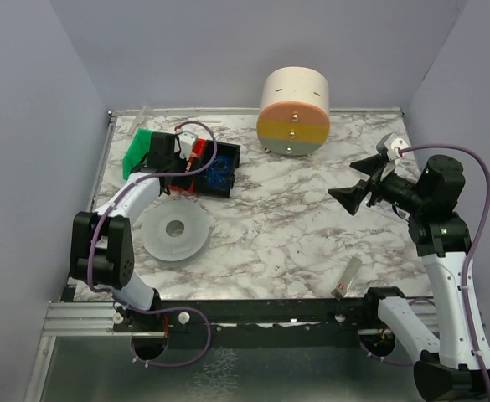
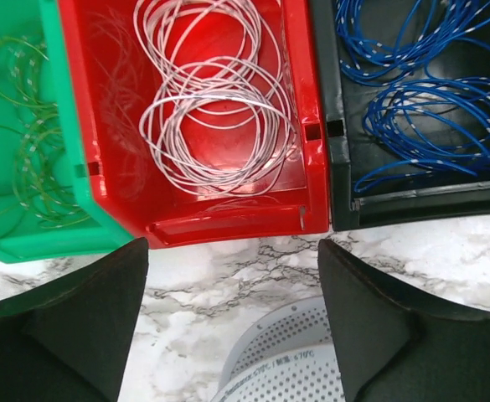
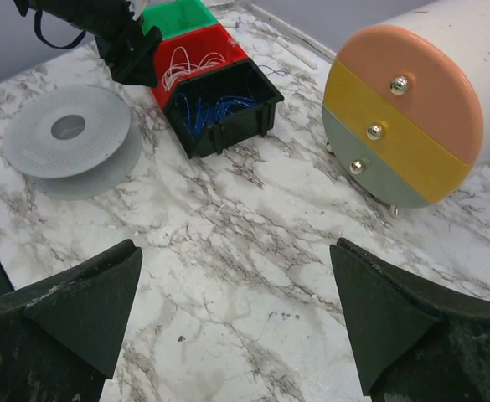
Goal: Wrap the cables
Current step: Pick up the cable from the storage box.
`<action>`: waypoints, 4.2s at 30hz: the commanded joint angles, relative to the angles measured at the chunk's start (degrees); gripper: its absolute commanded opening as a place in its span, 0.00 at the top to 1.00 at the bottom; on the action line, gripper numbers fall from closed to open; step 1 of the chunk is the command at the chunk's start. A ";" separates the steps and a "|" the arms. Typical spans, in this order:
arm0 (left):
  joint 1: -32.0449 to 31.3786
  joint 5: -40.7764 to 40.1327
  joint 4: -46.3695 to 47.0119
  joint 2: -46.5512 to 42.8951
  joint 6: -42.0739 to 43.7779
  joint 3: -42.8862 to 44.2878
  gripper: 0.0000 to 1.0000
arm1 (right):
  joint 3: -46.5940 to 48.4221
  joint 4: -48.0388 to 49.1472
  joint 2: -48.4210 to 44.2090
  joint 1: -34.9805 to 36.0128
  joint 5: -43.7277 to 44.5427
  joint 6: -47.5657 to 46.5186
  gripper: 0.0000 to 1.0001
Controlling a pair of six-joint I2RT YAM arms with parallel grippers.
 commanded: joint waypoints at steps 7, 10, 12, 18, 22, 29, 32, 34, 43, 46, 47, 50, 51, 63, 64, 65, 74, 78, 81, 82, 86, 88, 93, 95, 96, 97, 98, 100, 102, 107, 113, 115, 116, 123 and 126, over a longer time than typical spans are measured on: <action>-2.52 -5.82 4.22 7.05 -3.09 2.77 0.31 | -1.76 3.69 0.49 -0.29 1.08 -0.58 0.00; -2.76 -6.32 4.84 8.42 -3.97 3.22 0.31 | -1.89 3.80 0.73 -0.33 1.12 -0.66 0.00; -2.93 -6.99 5.00 9.28 -4.43 3.81 0.31 | -2.02 4.03 0.72 -0.32 1.45 -0.67 0.00; -2.94 -10.30 6.05 12.27 -4.65 6.28 0.31 | -2.26 4.14 0.80 -0.32 1.69 -0.66 0.00; -3.02 -10.25 5.97 14.69 -4.96 8.73 0.31 | -2.63 4.50 0.98 -0.31 2.12 -0.75 0.00; -3.03 -8.16 2.31 13.83 -3.55 12.35 0.30 | -2.83 4.65 1.16 -0.27 2.57 -0.85 0.00; -3.03 -1.81 -1.04 9.40 -1.00 13.90 0.25 | -2.90 4.74 1.48 -0.30 2.37 -1.01 0.00; -3.11 1.68 -2.09 7.16 -0.06 15.94 0.18 | -2.99 4.72 1.82 -0.35 2.24 -1.09 0.00; -4.95 -1.19 -4.44 19.91 -0.94 35.03 0.12 | -3.68 5.15 2.62 -0.32 2.95 -1.38 0.00; -5.12 -1.37 -6.11 27.01 -1.26 43.21 0.14 | -4.17 5.56 2.99 -0.27 3.35 -1.33 0.00; -5.13 -1.12 -6.31 28.97 -0.90 45.44 0.15 | -4.30 5.63 3.12 -0.29 3.32 -1.37 0.00; -5.38 -1.01 -6.88 34.22 0.48 50.74 0.16 | -4.71 6.04 3.47 -0.28 3.29 -1.20 0.00; -5.44 -1.02 -7.36 35.74 0.80 52.22 0.16 | -4.81 6.20 3.59 -0.27 3.23 -1.19 0.00; -5.25 4.17 -8.05 45.26 -2.47 61.72 0.22 | -6.19 7.26 4.99 -0.33 2.75 -1.36 0.00; -5.22 4.78 -7.95 45.49 -2.99 62.01 0.23 | -6.19 7.22 5.08 -0.30 2.75 -1.44 0.00; -5.22 5.23 -7.78 45.74 -3.42 62.23 0.24 | -6.26 7.22 5.11 -0.30 2.75 -1.39 0.00; -5.14 1.68 -7.03 50.49 -4.68 67.16 0.31 | -6.50 7.18 5.46 -0.28 2.85 -1.75 0.00; -5.13 3.07 -7.11 51.71 -4.87 68.13 0.35 | -6.54 7.27 5.55 -0.32 3.10 -1.85 0.00; -5.13 2.90 -7.13 52.05 -4.85 68.25 0.40 | -6.68 7.33 5.67 -0.30 3.10 -1.90 0.00; -5.13 2.80 -7.16 52.13 -4.83 68.21 0.40 | -6.66 7.33 5.69 -0.28 3.11 -1.90 0.00; -5.13 2.90 -7.28 52.32 -4.48 68.12 0.44 | -6.79 7.46 5.91 -0.33 3.15 -1.85 0.00; -5.05 3.02 -7.30 52.55 -4.58 67.93 0.47 | -6.79 7.44 5.93 -0.34 3.16 -1.89 0.00; -5.05 2.68 -7.46 52.76 -4.79 67.88 0.54 | -6.82 7.42 5.96 -0.29 3.19 -1.92 0.00; -5.05 2.50 -7.64 52.77 -5.04 67.82 0.59 | -6.80 7.47 5.94 -0.28 3.11 -1.94 0.00; -5.05 2.29 -7.73 52.79 -5.17 67.81 0.61 | -6.82 7.45 5.93 -0.27 3.10 -1.97 0.00; -5.05 2.18 -7.74 52.77 -5.16 67.69 0.61 | -6.90 7.42 5.91 -0.29 3.11 -2.06 0.00; -5.05 2.11 -7.82 52.68 -5.20 67.58 0.63 | -6.94 7.47 5.94 -0.27 3.10 -2.06 0.00; -5.05 1.87 -7.85 52.59 -5.20 67.50 0.65 | -6.90 7.47 5.94 -0.35 3.01 -2.07 0.00; -4.97 1.67 -8.05 52.45 -5.15 67.53 0.68 | -6.89 7.43 5.98 -0.28 3.03 -2.01 0.00; -4.96 0.96 -8.59 51.69 -5.07 67.55 0.82 | -7.05 7.49 5.90 -0.30 2.92 -2.07 0.00; -4.96 0.08 -9.19 50.72 -5.41 67.44 1.00 | -6.99 7.56 5.94 -0.32 2.86 -1.95 0.00; -4.88 -0.11 -9.24 50.19 -5.64 67.55 1.00 | -7.03 7.63 5.91 -0.29 2.75 -1.96 0.00; -4.87 -0.26 -9.28 49.80 -5.86 67.71 1.00 | -6.98 7.60 5.95 -0.35 2.75 -1.94 0.00; -4.30 -0.50 -9.92 42.58 -9.82 68.52 1.00 | -7.50 8.01 6.07 -0.28 1.84 -1.64 0.00; -3.93 -0.54 -10.04 36.89 -11.57 65.37 1.00 | -7.08 7.13 6.77 -0.34 -0.14 -1.73 0.00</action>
